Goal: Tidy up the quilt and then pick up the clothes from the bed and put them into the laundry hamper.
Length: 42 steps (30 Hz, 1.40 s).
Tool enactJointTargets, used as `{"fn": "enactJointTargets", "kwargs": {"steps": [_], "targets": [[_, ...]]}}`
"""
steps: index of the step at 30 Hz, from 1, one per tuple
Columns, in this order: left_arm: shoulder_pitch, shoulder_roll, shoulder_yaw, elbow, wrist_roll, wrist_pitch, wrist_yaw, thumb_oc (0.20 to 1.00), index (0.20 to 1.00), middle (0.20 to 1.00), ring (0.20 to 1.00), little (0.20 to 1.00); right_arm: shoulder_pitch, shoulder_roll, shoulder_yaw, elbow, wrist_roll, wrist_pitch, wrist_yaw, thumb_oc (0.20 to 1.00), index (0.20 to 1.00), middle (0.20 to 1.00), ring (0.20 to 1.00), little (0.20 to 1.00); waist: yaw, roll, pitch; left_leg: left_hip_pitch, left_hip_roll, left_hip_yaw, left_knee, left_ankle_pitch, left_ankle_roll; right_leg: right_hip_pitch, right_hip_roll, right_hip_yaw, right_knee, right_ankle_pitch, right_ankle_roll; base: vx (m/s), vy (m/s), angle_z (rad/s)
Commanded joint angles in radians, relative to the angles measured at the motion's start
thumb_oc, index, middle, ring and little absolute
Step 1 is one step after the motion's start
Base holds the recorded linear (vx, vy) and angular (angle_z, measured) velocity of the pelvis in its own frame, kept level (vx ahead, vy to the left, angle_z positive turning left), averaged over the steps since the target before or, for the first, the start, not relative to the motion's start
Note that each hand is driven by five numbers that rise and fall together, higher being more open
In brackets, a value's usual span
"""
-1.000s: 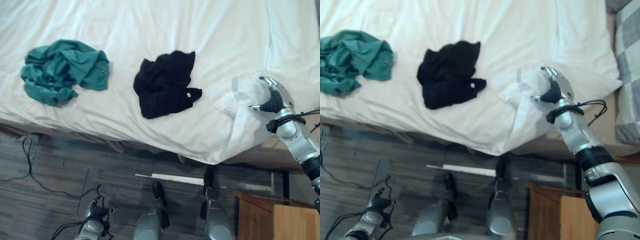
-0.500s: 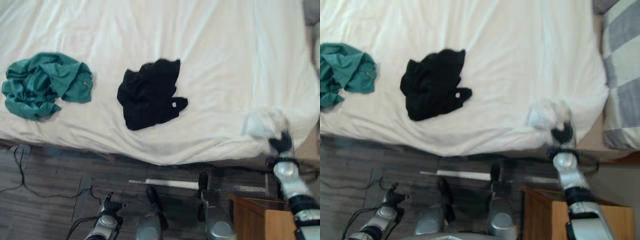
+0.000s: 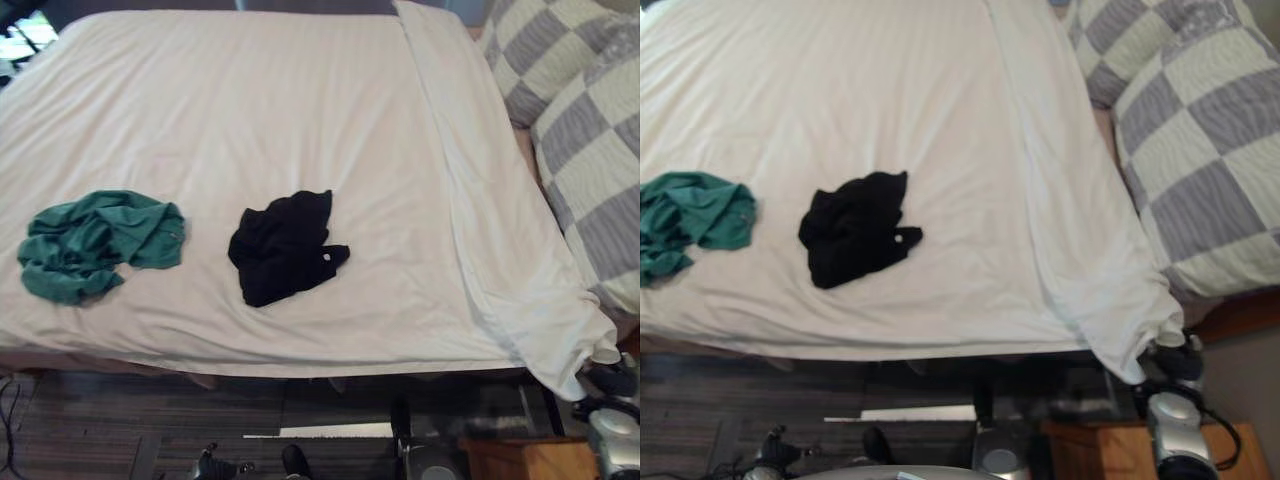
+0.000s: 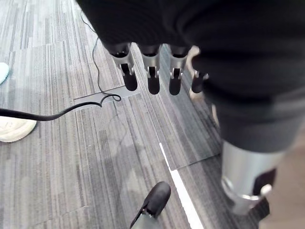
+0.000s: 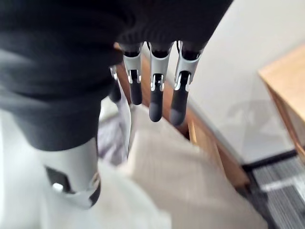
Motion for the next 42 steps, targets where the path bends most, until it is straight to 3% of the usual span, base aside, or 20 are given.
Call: {"fn": "enactJointTargets", "kwargs": {"steps": [1,2,6,9,14,16,18,19,25,27,28,29,32,34,36,37,38,39,40,42], "targets": [[-0.077,-0.011,0.036,0.044,0.027,-0.013,0.000,1.000,1.000,1.000,1.000,1.000,-0.032,-0.176,-0.067,-0.120,-0.100,-0.060,-0.077,0.200,0.200,0.200,0.200,0.200,-0.025,0.030,0.055,0.013,0.071,0.010,0.000,0.005,-0.042,0.046,-0.016,-0.013,0.003,-0.136,0.046,-0.06,-0.018,-0.11],[-0.079,-0.010,0.028,0.036,0.029,-0.018,-0.001,1.000,1.000,1.000,1.000,1.000,-0.101,-0.231,-0.046,-0.215,-0.182,-0.059,-0.106,0.200,0.200,0.200,0.200,0.200,-0.012,0.039,0.071,0.001,0.070,0.000,0.000,0.010,-0.043,0.037,-0.016,-0.014,0.003,-0.137,0.045,-0.08,-0.021,-0.10],[-0.096,-0.005,0.006,0.026,0.026,-0.026,0.003,1.000,1.000,1.000,1.000,1.000,-0.222,-0.256,0.008,-0.301,-0.240,-0.057,-0.140,0.200,0.200,0.200,0.200,0.200,0.008,0.058,0.105,-0.030,0.066,-0.020,0.000,0.020,-0.042,0.019,-0.021,-0.022,0.003,-0.135,0.042,-0.10,-0.012,0.00],[-0.139,0.013,-0.042,0.006,-0.007,-0.039,0.019,1.000,1.000,1.000,1.000,1.000,-0.457,-0.282,0.167,-0.232,-0.217,-0.046,-0.164,0.200,0.200,0.200,0.200,0.200,0.039,0.089,0.178,-0.091,0.047,-0.039,0.000,0.038,-0.037,-0.040,-0.035,-0.021,0.023,-0.123,0.038,-0.12,-0.021,0.17],[-0.166,0.023,-0.062,-0.037,-0.056,-0.056,0.033,1.000,1.000,1.000,1.000,1.000,-0.526,-0.239,0.202,-0.157,-0.139,-0.054,-0.176,0.200,0.200,0.200,0.200,0.200,0.046,0.131,0.247,-0.154,0.023,-0.048,0.008,0.037,-0.036,-0.141,-0.058,-0.002,0.115,-0.156,0.041,-0.08,0.007,0.19],[-0.165,0.018,-0.054,-0.070,-0.071,-0.059,0.039,1.000,1.000,1.000,1.000,1.000,-0.478,-0.171,0.182,-0.122,-0.095,-0.060,-0.175,0.200,0.200,0.200,0.200,0.200,0.035,0.161,0.279,-0.195,0.015,-0.030,0.009,0.038,-0.029,-0.211,-0.070,0.011,0.148,-0.159,0.041,-0.10,0.056,-0.01],[-0.163,0.017,-0.047,-0.073,-0.074,-0.058,0.038,1.000,1.000,1.000,1.000,1.000,-0.453,-0.140,0.185,-0.090,-0.087,-0.058,-0.169,0.200,0.200,0.200,0.200,0.200,0.033,0.168,0.284,-0.207,0.015,-0.026,0.012,0.037,-0.027,-0.232,-0.069,0.017,0.156,-0.161,0.041,-0.06,0.050,-0.12],[-0.164,0.008,-0.027,-0.070,-0.077,-0.052,0.044,1.000,1.000,1.000,1.000,1.000,-0.382,-0.073,0.190,-0.022,-0.083,-0.054,-0.153,0.200,0.200,0.200,0.200,0.200,0.025,0.175,0.293,-0.209,0.016,-0.021,0.022,0.031,-0.025,-0.243,-0.065,0.022,0.165,-0.164,0.039,-0.01,0.020,-0.09],[-0.164,0.005,-0.017,-0.028,-0.023,-0.035,0.067,1.000,1.000,1.000,1.000,1.000,-0.145,0.088,0.246,0.094,-0.067,-0.052,-0.062,0.200,0.200,0.200,0.200,0.200,-0.009,0.155,0.277,-0.153,0.023,-0.014,0.009,0.027,-0.029,-0.188,-0.055,0.015,0.141,-0.158,0.039,0.05,-0.003,-0.01],[-0.154,-0.008,-0.017,-0.022,-0.012,-0.040,0.068,1.000,1.000,1.000,1.000,1.000,-0.030,0.163,0.290,0.220,-0.077,-0.027,0.010,0.200,0.200,0.200,0.200,0.200,-0.034,0.139,0.238,-0.109,0.016,-0.030,0.000,0.007,-0.029,-0.113,-0.044,0.002,0.088,-0.146,0.039,0.13,-0.005,-0.06],[-0.153,-0.008,-0.017,-0.022,-0.012,-0.040,0.068,1.000,1.000,1.000,1.000,1.000,-0.029,0.163,0.290,0.221,-0.077,-0.028,0.010,0.366,0.366,0.366,0.366,0.366,-0.035,0.139,0.239,-0.107,0.016,-0.030,0.000,0.006,-0.029,-0.110,-0.044,0.001,0.086,-0.145,0.040,0.15,-0.008,0.00],[-0.152,-0.013,-0.024,-0.021,-0.010,-0.040,0.066,1.000,1.000,1.000,1.000,1.000,-0.014,0.178,0.297,0.263,-0.071,-0.021,0.031,1.000,1.000,1.000,1.000,1.000,-0.044,0.135,0.219,-0.090,0.012,-0.028,0.000,-0.002,-0.031,-0.079,-0.046,-0.006,0.066,-0.143,0.040,0.12,0.002,0.05],[-0.153,-0.024,-0.053,-0.038,0.000,-0.042,0.061,1.000,1.000,1.000,1.000,1.000,0.024,0.207,0.346,0.399,-0.090,0.013,0.090,1.000,1.000,1.000,1.000,1.000,-0.040,0.112,0.194,-0.067,0.016,-0.037,0.100,-0.026,-0.040,0.009,-0.056,-0.025,0.033,-0.152,0.034,0.09,0.024,0.14],[-0.163,-0.034,-0.066,-0.028,0.003,-0.046,0.059,1.000,1.000,1.000,1.000,1.000,-0.001,0.203,0.392,0.448,-0.133,0.034,0.118,1.000,1.000,1.000,1.000,1.000,-0.025,0.088,0.189,-0.088,0.051,-0.046,0.174,0.002,-0.054,0.038,-0.076,-0.031,0.020,-0.138,0.025,-0.03,0.120,0.11],[-0.159,-0.038,-0.073,-0.007,0.022,-0.050,0.056,1.000,1.000,1.000,1.000,1.000,-0.026,0.197,0.468,0.486,-0.222,0.059,0.163,1.000,1.000,1.000,1.000,1.000,-0.002,0.073,0.143,-0.061,0.116,-0.065,0.098,0.033,-0.068,0.059,-0.123,-0.033,0.011,-0.127,0.049,0.07,0.390,0.02],[-0.159,-0.038,-0.073,-0.007,0.022,-0.050,0.056,1.000,1.000,1.000,1.000,1.000,-0.026,0.197,0.469,0.486,-0.222,0.059,0.163,1.000,1.000,1.000,1.000,1.000,-0.003,0.073,0.144,-0.060,0.116,-0.065,0.096,0.033,-0.068,0.060,-0.123,-0.033,0.011,-0.127,0.049,0.11,0.523,0.13],[-0.154,-0.036,-0.075,0.000,0.032,-0.053,0.048,1.000,1.000,1.000,1.000,1.000,-0.033,0.194,0.500,0.483,-0.258,0.062,0.188,1.000,1.000,1.000,1.000,1.000,0.015,0.067,0.113,-0.051,0.161,-0.090,0.027,0.078,-0.081,0.076,-0.150,-0.039,0.007,-0.127,0.066,0.05,0.263,0.17],[-0.154,-0.036,-0.075,0.000,0.032,-0.054,0.048,1.000,1.000,1.000,1.000,1.000,-0.033,0.194,0.500,0.483,-0.258,0.062,0.188,1.000,1.000,1.000,1.000,1.000,0.014,0.067,0.113,-0.050,0.161,-0.090,0.025,0.079,-0.081,0.077,-0.150,-0.040,0.007,-0.128,0.066,0.08,0.453,0.14],[-0.153,-0.033,-0.074,0.003,0.035,-0.055,0.044,1.000,1.000,1.000,1.000,1.000,-0.035,0.187,0.511,0.484,-0.270,0.061,0.203,1.000,1.000,1.000,1.000,1.000,0.019,0.064,0.091,-0.058,0.194,-0.092,0.004,0.107,-0.093,0.086,-0.170,-0.050,0.003,-0.124,0.077,0.05,0.501,0.18],[-0.153,-0.026,-0.066,0.019,0.042,-0.051,0.027,1.000,1.000,1.000,1.000,1.000,-0.035,0.199,0.490,0.477,-0.234,0.060,0.239,1.000,1.000,1.000,1.000,1.000,0.022,0.054,0.049,-0.041,0.220,-0.071,0.000,0.095,-0.104,0.116,-0.202,-0.067,0.012,-0.117,0.095,0.07,0.600,0.41]]}}
